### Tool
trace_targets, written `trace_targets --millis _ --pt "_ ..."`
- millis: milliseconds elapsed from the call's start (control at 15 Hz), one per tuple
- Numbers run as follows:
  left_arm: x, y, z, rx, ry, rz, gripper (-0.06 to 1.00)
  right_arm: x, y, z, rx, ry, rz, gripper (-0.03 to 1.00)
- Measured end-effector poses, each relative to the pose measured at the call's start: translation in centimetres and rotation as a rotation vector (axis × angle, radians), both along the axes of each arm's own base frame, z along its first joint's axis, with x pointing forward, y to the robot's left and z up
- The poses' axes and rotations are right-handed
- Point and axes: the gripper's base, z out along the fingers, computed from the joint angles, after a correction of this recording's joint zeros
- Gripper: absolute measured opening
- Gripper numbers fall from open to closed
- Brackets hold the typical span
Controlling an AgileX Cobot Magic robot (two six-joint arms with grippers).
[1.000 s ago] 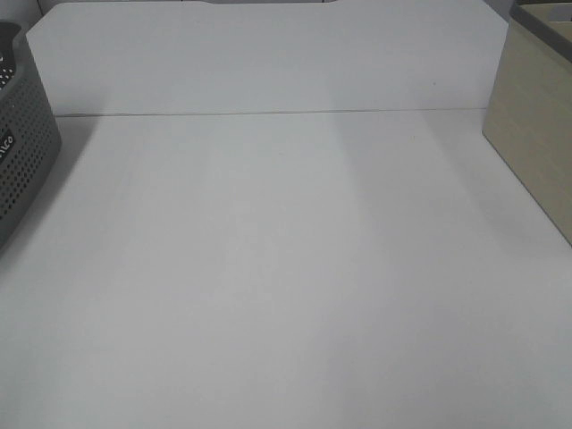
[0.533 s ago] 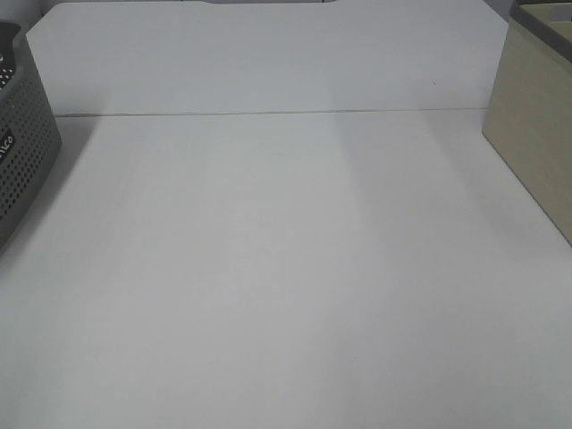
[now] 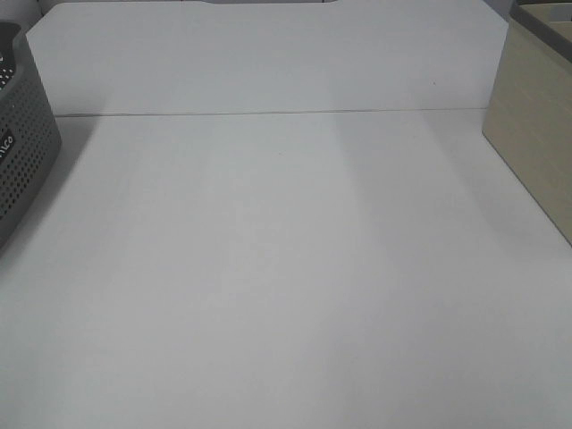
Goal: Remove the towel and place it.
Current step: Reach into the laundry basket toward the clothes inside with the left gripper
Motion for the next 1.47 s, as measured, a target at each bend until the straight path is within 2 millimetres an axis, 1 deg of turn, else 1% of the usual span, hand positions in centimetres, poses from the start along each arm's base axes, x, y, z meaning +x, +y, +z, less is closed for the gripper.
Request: trace_targets --millis 200,267,467,533,600,667,733,800,867,933,1000,1133,1200,1267,1333,1467 --pt "0.4 -0.5 0.2 0.013 0.053 -0.067 0.99 0.0 0.0 0.0 0.000 0.000 0.000 0.78" --pt "0.9 -0.6 0.6 0.032 0.111 -0.096 0.99 0.0 0.0 0.0 0.000 0.000 0.000 0.78" --pt "2.4 -0.6 3.7 0.134 0.229 -0.178 0.99 0.0 0.0 0.0 0.000 0.000 0.000 0.78" --pt "3.2 -0.6 4.9 0.167 0.264 -0.205 0.99 0.0 0.0 0.0 0.000 0.000 0.000 0.78" --pt "3.7 -0.6 5.6 0.184 0.282 -0.220 0.99 0.0 0.0 0.0 0.000 0.000 0.000 0.78" --pt "5.3 -0.6 8.3 0.240 0.292 -0.259 0.99 0.0 0.0 0.0 0.000 0.000 0.000 0.78" --pt "5.9 -0.6 9.1 0.260 0.290 -0.272 0.99 0.0 0.0 0.0 0.000 0.000 0.000 0.78" --pt "7.2 -0.5 11.0 0.295 0.285 -0.293 0.99 0.0 0.0 0.0 0.000 0.000 0.000 0.78" --pt "10.9 -0.4 14.4 0.383 0.287 -0.349 0.99 0.0 0.0 0.0 0.000 0.000 0.000 0.78" --pt "12.8 -0.4 15.8 0.416 0.284 -0.369 0.99 0.0 0.0 0.0 0.000 0.000 0.000 0.78" --pt "14.8 -0.3 16.5 0.441 0.301 -0.390 0.99 0.0 0.0 0.0 0.000 0.000 0.000 0.78" --pt "19.4 0.1 16.5 0.515 0.375 -0.427 0.99 0.0 0.0 0.0 0.000 0.000 0.000 0.78" --pt "20.3 0.2 16.4 0.532 0.389 -0.436 0.99 0.0 0.0 0.0 0.000 0.000 0.000 0.78" --pt "22.2 0.6 16.0 0.563 0.431 -0.442 0.99 0.0 0.0 0.0 0.000 0.000 0.000 0.78" --pt "24.0 1.2 15.3 0.586 0.476 -0.447 0.99 0.0 0.0 0.0 0.000 0.000 0.000 0.78" --pt "27.4 3.5 13.5 0.610 0.575 -0.444 0.99 0.0 0.0 0.0 0.000 0.000 0.000 0.78"
